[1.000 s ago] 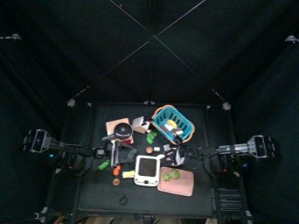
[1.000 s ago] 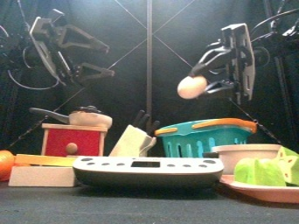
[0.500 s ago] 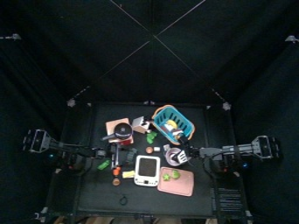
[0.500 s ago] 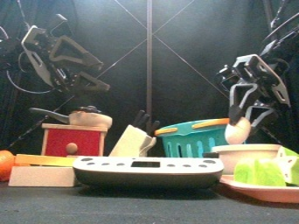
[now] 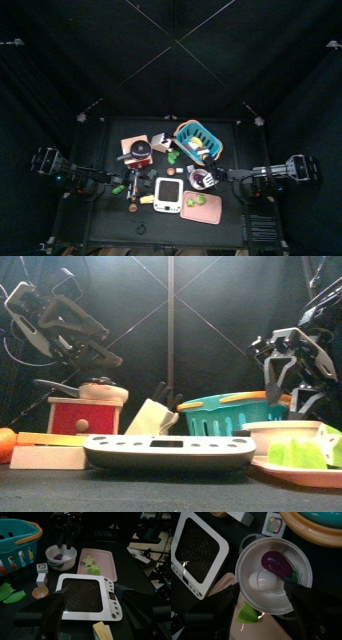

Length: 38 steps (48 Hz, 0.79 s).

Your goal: Place egg in pot

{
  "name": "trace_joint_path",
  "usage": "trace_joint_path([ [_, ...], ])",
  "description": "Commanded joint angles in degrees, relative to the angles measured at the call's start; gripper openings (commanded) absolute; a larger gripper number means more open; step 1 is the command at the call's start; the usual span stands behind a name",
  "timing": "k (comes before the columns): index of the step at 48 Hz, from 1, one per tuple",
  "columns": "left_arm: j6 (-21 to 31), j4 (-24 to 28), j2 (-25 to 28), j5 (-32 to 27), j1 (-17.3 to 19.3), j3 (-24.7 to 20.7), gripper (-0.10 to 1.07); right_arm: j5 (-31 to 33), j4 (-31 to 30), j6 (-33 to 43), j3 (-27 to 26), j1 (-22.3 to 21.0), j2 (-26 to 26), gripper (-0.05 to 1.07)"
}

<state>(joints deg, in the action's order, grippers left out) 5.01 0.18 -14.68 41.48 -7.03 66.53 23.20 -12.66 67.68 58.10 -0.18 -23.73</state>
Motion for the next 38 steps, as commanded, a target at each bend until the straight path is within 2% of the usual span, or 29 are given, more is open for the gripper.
trace_joint_path([
  [1,-0.2,-0.1,-0.1,0.3,-0.1,-1.1,1.02,0.9,-0.1,0.0,-1.6,0.4,-0.5,1.02],
  [23,-0.2,-2.6,-0.1,0.3,-0.1,-0.8,1.02,1.2,0.5,-0.1,-2.0,0.7,-0.6,1.02],
  [38,-0.2,-3.0,-0.1,0.3,0.0,-0.8,1.02,1.3,-3.2,-0.4,-5.3,1.2,-3.7,1.02],
])
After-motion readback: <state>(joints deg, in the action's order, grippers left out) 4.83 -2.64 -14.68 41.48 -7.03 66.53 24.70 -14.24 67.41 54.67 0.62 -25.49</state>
